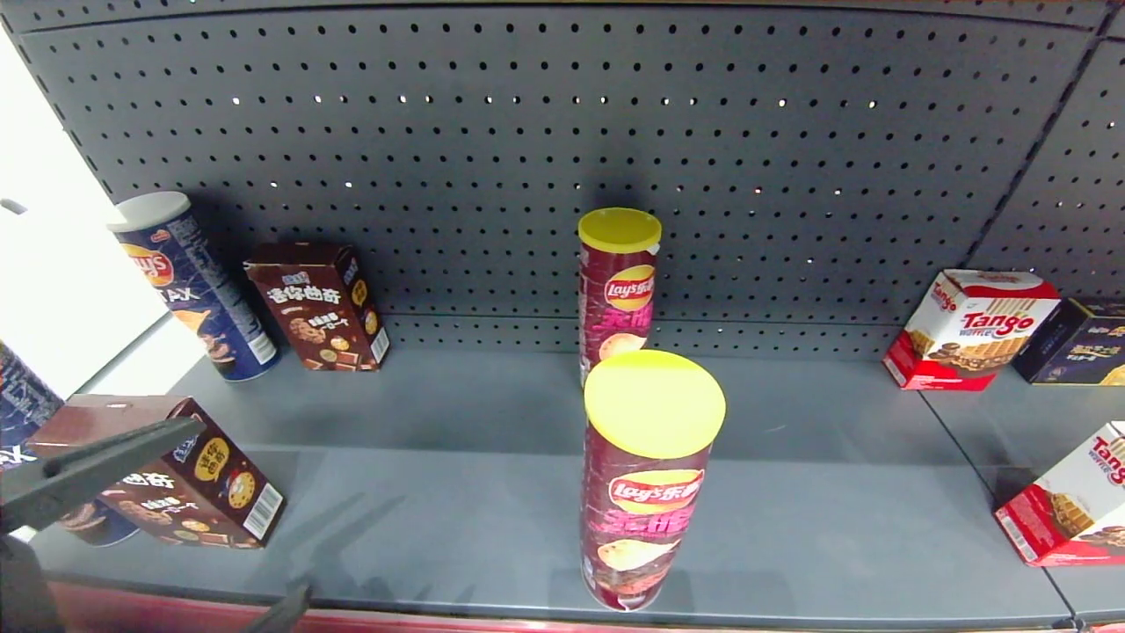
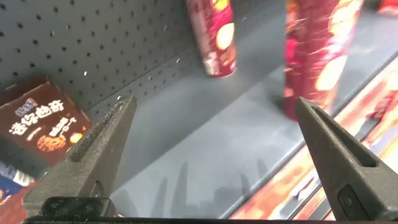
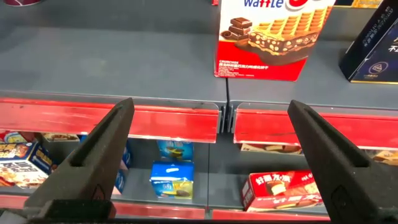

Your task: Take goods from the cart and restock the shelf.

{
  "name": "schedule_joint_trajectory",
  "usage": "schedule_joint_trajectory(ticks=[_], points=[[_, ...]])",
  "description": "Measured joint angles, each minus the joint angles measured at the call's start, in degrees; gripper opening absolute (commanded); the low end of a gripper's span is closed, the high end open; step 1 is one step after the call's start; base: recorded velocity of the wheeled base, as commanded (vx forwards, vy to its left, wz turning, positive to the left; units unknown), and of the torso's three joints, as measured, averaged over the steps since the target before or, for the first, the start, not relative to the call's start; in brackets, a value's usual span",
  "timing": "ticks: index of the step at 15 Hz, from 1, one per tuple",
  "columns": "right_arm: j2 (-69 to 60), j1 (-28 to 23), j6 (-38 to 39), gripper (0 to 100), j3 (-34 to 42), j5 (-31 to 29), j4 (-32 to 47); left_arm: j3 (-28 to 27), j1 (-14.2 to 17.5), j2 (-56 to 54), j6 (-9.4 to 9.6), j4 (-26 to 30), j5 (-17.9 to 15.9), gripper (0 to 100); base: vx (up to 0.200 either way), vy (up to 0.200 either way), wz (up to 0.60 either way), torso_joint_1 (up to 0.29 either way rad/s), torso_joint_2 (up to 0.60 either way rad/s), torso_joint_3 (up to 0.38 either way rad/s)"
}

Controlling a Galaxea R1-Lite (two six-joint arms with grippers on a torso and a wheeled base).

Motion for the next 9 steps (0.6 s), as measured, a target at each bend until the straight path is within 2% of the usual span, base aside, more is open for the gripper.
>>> schedule_joint_trajectory(ticks=[3, 5, 6, 7, 9], points=[[0.0, 0.0, 0.0, 100, 0.0, 0.0, 0.0, 3.8, -2.2, -10.5, -1.63, 5.9, -0.1, 100, 0.000, 0.000, 0.00, 0.000, 0.00, 0.000], [0.0, 0.0, 0.0, 100, 0.0, 0.0, 0.0, 7.3, -0.9, -20.1, -3.11, 11.8, -0.9, 100, 0.000, 0.000, 0.00, 0.000, 0.00, 0.000], [0.0, 0.0, 0.0, 100, 0.0, 0.0, 0.0, 9.4, 1.5, -24.5, -3.94, 14.9, -2.2, 100, 0.000, 0.000, 0.00, 0.000, 0.00, 0.000], [0.0, 0.0, 0.0, 100, 0.0, 0.0, 0.0, 10.8, 5.4, -28.2, -4.90, 18.2, -3.8, 100, 0.000, 0.000, 0.00, 0.000, 0.00, 0.000], [0.0, 0.0, 0.0, 100, 0.0, 0.0, 0.0, 12.8, 14.8, -33.9, -6.49, 26.1, -7.8, 100, 0.000, 0.000, 0.00, 0.000, 0.00, 0.000]])
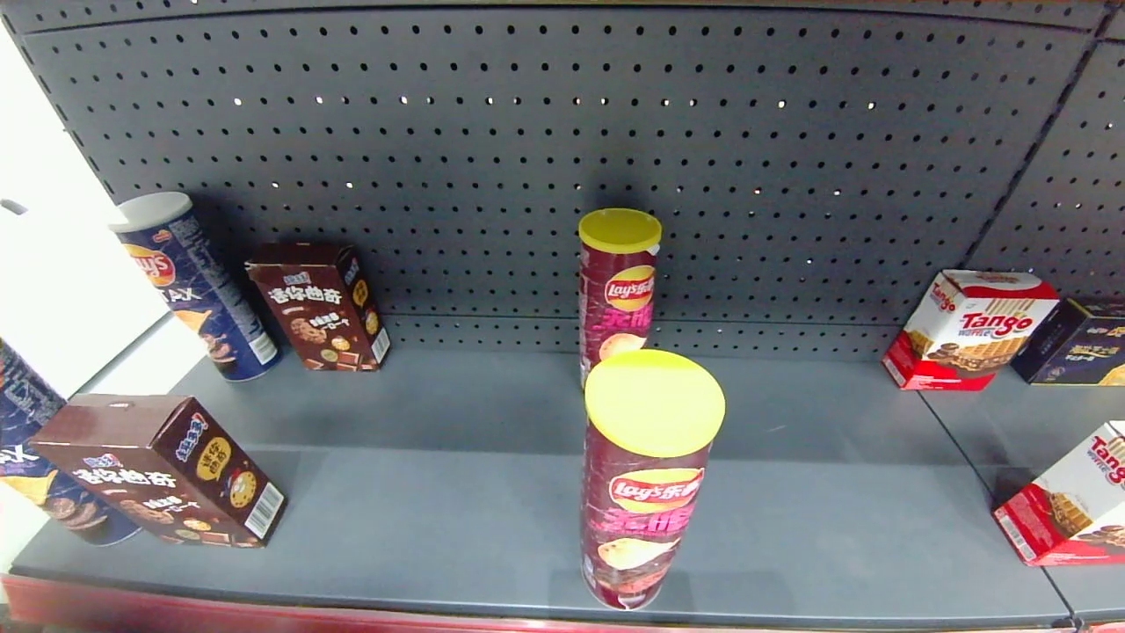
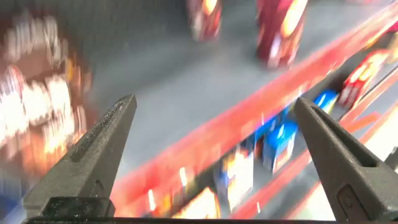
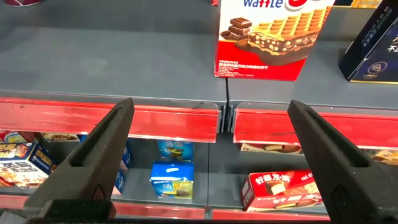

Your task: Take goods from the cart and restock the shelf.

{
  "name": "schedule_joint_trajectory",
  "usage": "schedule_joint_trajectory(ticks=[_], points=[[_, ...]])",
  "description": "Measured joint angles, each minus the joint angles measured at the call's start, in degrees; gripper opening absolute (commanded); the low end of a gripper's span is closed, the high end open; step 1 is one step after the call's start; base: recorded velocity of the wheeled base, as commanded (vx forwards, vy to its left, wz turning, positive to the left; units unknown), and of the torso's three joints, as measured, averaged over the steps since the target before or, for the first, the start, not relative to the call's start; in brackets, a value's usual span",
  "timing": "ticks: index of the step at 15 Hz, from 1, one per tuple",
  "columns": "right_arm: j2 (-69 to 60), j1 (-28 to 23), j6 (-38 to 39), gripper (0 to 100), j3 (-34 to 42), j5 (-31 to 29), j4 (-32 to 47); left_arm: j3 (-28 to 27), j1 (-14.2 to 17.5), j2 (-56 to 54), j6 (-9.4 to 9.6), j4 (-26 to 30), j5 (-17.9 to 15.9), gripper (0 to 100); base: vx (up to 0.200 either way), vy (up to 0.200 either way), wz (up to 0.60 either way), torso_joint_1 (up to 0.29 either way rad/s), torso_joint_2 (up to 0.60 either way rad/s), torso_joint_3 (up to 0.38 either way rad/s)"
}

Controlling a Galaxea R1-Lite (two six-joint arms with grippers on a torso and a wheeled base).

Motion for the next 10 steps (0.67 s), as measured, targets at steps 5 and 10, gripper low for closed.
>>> schedule_joint_trajectory(ticks=[5, 10], points=[[0.0, 0.0, 0.0, 100, 0.0, 0.0, 0.0, 1.5, 14.2, -5.4, -3.89, 6.7, -1.6, 100, 0.000, 0.000, 0.00, 0.000, 0.00, 0.000], [0.0, 0.0, 0.0, 100, 0.0, 0.0, 0.0, 1.6, 22.8, -9.1, -7.12, 7.0, -1.3, 100, 0.000, 0.000, 0.00, 0.000, 0.00, 0.000]])
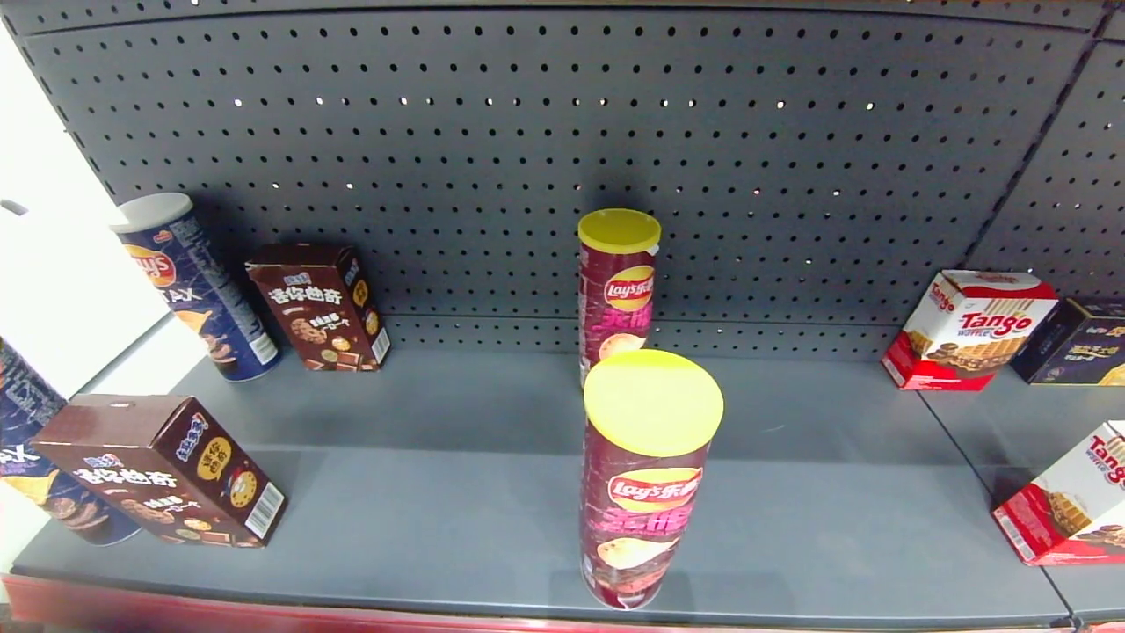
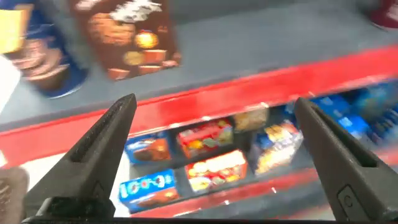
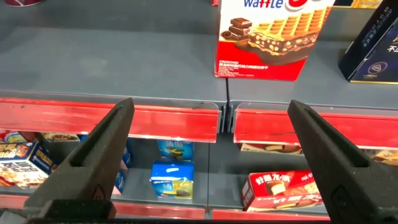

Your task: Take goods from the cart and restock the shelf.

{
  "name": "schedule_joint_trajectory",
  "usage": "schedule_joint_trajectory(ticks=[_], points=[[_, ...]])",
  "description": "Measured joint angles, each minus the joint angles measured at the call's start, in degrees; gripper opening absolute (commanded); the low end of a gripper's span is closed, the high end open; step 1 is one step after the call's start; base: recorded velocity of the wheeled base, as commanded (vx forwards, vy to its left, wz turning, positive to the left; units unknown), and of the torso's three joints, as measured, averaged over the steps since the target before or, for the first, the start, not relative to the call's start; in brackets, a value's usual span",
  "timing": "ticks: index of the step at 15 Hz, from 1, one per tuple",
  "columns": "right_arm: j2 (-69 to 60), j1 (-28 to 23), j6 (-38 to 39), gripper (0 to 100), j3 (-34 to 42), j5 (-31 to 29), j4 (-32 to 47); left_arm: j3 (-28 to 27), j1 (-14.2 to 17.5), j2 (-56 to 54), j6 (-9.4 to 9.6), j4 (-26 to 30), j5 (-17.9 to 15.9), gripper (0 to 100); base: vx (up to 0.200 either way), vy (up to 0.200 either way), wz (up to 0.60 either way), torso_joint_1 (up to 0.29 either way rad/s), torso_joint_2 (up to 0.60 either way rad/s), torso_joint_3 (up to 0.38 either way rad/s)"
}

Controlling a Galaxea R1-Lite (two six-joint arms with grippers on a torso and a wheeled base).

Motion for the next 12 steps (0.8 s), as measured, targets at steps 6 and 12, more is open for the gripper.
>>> schedule_joint_trajectory(ticks=[6, 12], points=[[0.0, 0.0, 0.0, 100, 0.0, 0.0, 0.0, 0.0, -0.1, -2.9, -2.34, 0.0, 0.0, 100, 0.000, 0.000, 0.00, 0.000, 0.00, 0.000], [0.0, 0.0, 0.0, 100, 0.0, 0.0, 0.0, 0.0, 0.0, -3.0, -2.67, 2.5, 14.2, 100, 0.000, 0.000, 0.00, 0.000, 0.00, 0.000]])
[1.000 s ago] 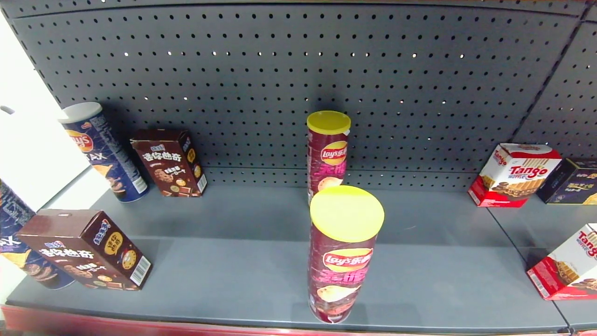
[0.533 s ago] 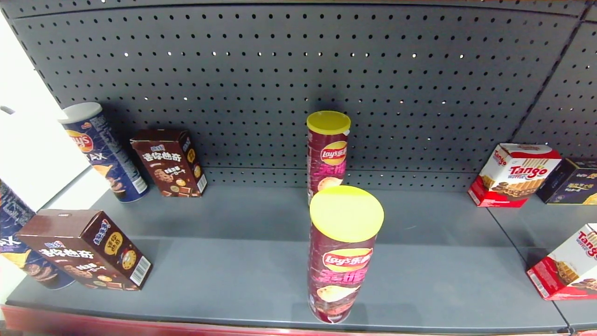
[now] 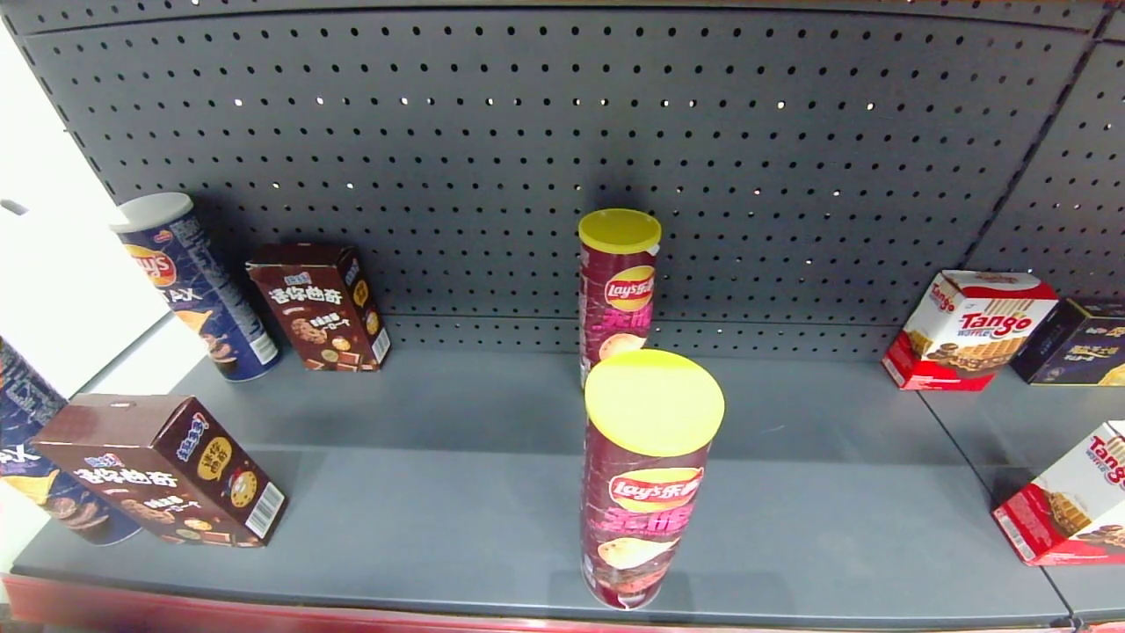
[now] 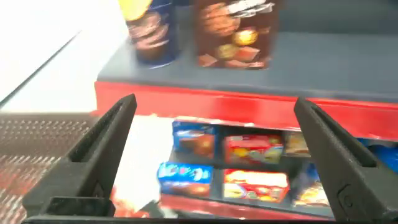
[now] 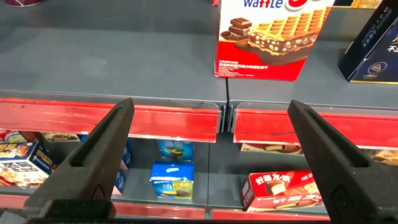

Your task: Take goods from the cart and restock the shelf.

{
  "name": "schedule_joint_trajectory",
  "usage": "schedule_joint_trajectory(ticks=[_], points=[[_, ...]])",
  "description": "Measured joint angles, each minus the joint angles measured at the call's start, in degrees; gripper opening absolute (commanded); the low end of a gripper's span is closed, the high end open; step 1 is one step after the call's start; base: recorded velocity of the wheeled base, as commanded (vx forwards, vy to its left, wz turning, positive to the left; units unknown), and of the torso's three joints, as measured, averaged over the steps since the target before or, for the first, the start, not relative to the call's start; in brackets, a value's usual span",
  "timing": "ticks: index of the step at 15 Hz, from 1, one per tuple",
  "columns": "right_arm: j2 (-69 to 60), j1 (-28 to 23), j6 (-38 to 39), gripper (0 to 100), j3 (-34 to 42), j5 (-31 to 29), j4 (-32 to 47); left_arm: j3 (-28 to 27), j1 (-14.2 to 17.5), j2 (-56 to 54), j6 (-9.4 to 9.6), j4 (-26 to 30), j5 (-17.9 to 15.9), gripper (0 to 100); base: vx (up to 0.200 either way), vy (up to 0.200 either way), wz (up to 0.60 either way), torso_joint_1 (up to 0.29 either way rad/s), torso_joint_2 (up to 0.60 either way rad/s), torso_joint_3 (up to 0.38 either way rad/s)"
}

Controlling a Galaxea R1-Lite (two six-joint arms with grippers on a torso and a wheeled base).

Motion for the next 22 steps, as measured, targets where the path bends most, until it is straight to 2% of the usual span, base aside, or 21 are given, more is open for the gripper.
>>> schedule_joint_trajectory(ticks=[1, 2, 3, 6, 14, 16, 20, 22], points=[[0.0, 0.0, 0.0, 100, 0.0, 0.0, 0.0, 0.0, 0.0, 0.0, 0.84, 0.2, -4.9, 100, 0.000, 0.000, 0.00, 0.000, 0.00, 0.000], [0.0, 0.0, 0.0, 100, 0.0, 0.0, 0.0, 0.0, 0.0, 0.0, 1.94, 0.4, -6.8, 100, 0.000, 0.000, 0.00, 0.000, 0.00, 0.000], [0.0, 0.0, 0.0, 100, 0.0, 0.0, 0.0, 0.0, -0.1, 0.0, 1.89, 0.4, -6.9, 100, 0.000, 0.000, 0.00, 0.000, 0.00, 0.000], [0.0, 0.0, 0.0, 100, 0.0, 0.0, 0.0, 0.0, -0.1, 0.0, 0.05, 0.4, -5.0, 100, 0.000, 0.000, 0.00, 0.000, 0.00, 0.000], [0.0, 0.0, 0.1, 100, 0.0, 0.0, 0.0, 0.0, -0.1, 0.0, 0.00, 0.3, -4.9, 100, 0.000, 0.000, 0.00, 0.000, 0.00, 0.000], [0.0, 0.0, 0.1, 100, 0.0, 0.0, 0.0, 0.0, 0.0, 0.0, -0.17, 0.3, -4.9, 100, -0.200, 0.000, 0.00, 0.002, 0.00, 0.002], [0.0, 0.0, 0.1, 100, 0.0, 0.0, -0.1, 0.0, 0.0, 0.0, -0.11, 0.3, -4.9, 100, 0.000, 0.000, 0.00, 0.000, 0.00, 0.000], [0.0, 0.0, 0.1, 100, 0.0, 0.0, 0.0, 0.0, 0.0, 0.0, -0.09, 0.3, -4.9, 100, 0.000, 0.000, -0.60, 0.015, 0.01, 0.002]])
